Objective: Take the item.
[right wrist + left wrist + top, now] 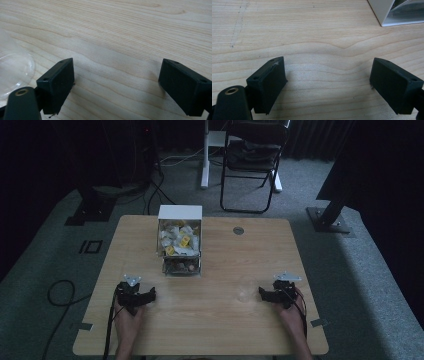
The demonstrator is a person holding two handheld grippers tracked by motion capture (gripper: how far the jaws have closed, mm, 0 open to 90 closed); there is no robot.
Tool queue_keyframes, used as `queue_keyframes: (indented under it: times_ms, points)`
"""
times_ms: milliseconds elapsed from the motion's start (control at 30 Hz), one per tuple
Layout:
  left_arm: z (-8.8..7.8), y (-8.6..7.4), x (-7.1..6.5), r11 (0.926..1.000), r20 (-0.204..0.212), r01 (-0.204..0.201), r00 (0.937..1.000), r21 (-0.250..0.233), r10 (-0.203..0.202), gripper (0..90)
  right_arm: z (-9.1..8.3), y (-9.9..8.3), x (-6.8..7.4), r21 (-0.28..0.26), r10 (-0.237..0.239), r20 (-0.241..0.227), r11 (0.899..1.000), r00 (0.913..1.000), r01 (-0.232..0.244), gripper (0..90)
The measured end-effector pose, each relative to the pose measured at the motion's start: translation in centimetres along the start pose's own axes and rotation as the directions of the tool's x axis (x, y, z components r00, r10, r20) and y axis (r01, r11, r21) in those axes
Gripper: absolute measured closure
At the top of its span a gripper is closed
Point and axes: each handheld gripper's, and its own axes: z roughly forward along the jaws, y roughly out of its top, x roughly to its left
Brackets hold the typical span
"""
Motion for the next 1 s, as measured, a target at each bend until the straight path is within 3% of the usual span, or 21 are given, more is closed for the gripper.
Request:
queue_keyframes:
  times_ms: [600, 733, 800, 1000]
  points:
    - [0.0, 0.0, 0.05, 1.0, 0.002, -0.001, 1.0, -0.002, 0.001, 14.4, 0.0, 0.0, 0.17, 0.001, 0.014, 0.016, 1.0, 0.9998, -0.014, 12.8]
    - [-0.16, 0.02, 0.17, 1.0, 0.004, -0.001, 1.0, 0.007, 0.001, 17.8, 0.0, 0.0, 0.17, 0.001, 0.014, 0.016, 1.0, 0.9998, -0.014, 12.8]
    - [-0.41, 0.25, 0.18, 0.9994, 0.0, 0.004, 1.0, 0.033, -0.004, 21.2, -0.01, -0.02, 0.18, 0.001, 0.014, 0.016, 1.0, 0.9998, -0.014, 12.8]
    - [-0.48, 0.44, 0.35, 0.9986, 0.01, -0.01, 0.9999, 0.052, 0.01, 21.6, -0.03, -0.03, 0.19, 0.001, 0.015, 0.016, 1.0, 0.9998, -0.015, 12.8]
